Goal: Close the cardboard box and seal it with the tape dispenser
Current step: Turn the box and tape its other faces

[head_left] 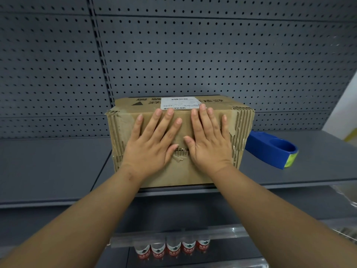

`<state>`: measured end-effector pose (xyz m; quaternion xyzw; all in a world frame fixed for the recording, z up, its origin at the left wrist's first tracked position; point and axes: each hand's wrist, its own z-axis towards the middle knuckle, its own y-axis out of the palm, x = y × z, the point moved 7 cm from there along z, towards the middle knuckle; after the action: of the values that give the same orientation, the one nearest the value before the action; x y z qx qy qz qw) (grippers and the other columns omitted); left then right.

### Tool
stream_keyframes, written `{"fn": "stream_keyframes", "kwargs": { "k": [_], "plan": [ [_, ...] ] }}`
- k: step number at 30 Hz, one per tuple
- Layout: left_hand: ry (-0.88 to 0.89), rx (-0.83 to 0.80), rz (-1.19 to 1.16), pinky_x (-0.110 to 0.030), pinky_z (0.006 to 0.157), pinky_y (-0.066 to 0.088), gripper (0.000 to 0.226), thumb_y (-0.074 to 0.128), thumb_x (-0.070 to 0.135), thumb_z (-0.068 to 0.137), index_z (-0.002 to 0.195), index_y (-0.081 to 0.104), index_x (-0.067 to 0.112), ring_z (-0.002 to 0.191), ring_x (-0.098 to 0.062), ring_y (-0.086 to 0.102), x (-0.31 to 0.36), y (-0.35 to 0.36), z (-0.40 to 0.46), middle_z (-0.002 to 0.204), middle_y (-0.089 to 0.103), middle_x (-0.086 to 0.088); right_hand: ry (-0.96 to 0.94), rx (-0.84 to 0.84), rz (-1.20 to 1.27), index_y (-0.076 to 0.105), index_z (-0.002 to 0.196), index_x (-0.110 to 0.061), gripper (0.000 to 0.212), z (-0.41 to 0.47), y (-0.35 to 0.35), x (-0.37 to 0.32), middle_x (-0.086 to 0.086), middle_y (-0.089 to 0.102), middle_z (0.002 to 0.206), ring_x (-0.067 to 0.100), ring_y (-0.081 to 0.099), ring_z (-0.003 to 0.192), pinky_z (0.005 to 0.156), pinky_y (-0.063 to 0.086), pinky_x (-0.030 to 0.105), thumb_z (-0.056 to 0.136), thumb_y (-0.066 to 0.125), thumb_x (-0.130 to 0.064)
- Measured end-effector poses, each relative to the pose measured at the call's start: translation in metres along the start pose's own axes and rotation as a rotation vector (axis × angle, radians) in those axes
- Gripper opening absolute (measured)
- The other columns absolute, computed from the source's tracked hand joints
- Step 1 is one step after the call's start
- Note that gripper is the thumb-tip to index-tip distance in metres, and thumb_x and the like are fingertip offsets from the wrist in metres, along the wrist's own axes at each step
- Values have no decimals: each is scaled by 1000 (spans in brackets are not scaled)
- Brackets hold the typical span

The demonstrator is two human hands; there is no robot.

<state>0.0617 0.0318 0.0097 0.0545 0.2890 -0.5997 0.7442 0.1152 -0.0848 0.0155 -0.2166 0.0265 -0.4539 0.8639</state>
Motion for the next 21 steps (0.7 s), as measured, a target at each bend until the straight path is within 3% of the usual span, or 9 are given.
{"fn": "stream_keyframes", "kwargs": {
  "k": [16,21],
  "plan": [
    [10,-18,53,-50,113,8,64,35,48,95,149,20,16,144,-26,4,-1,-1,-3,158,2,-8,-26,61,54,-18,146,-27,60,-7,-27,39,-13,-29,152,5,-18,141,115,-13,34,98,10,-49],
    [1,-18,78,-50,112,10,64,37,48,95,148,22,16,144,-26,6,3,-5,-7,157,5,-9,-79,0,-36,-16,147,-25,60,-7,-20,43,-8,-21,155,5,-16,141,115,-13,34,98,9,-49]
  ]
}}
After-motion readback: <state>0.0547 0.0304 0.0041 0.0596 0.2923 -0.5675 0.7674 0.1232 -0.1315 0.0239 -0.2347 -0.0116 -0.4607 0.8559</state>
